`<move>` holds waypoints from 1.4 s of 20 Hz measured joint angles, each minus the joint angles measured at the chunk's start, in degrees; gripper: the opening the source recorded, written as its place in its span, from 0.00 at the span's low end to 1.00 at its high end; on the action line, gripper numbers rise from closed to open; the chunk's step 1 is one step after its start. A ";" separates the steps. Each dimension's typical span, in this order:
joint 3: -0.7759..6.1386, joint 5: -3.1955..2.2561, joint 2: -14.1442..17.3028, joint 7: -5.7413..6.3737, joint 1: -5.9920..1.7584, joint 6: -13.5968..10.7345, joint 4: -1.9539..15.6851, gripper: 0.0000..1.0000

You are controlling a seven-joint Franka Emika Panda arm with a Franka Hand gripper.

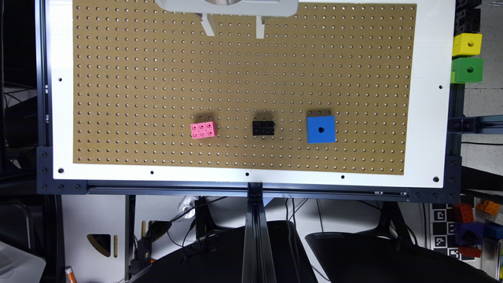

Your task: Pick up pink block.

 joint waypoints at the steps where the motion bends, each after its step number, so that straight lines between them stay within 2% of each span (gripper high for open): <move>1: 0.00 0.00 0.00 0.00 -0.01 0.00 0.00 1.00; 2: 0.00 0.00 0.00 0.00 -0.05 0.00 0.00 1.00; 4: 0.00 -0.39 0.00 -0.19 -0.88 0.02 0.13 1.00; 5: 0.00 -0.46 0.02 -0.86 -1.63 0.04 0.31 1.00; 6: -0.01 -0.48 0.20 -2.10 -2.88 0.22 0.71 1.00; 7: -0.01 -0.48 0.70 -3.48 -4.24 0.42 1.40 1.00; 9: 0.00 -0.48 2.63 -5.49 -6.18 0.70 3.55 1.00; 11: 0.00 -0.48 5.81 -6.51 -7.19 1.14 6.60 1.00; 15: 0.00 -0.48 13.75 -7.22 -8.10 1.38 14.20 1.00; 18: 0.00 -0.48 17.28 -8.19 -9.21 1.38 17.86 1.00; 21: 0.00 -0.48 19.04 -9.04 -10.07 1.34 20.03 1.00; 28: 0.05 -0.48 20.16 -9.09 -10.14 1.34 21.99 1.00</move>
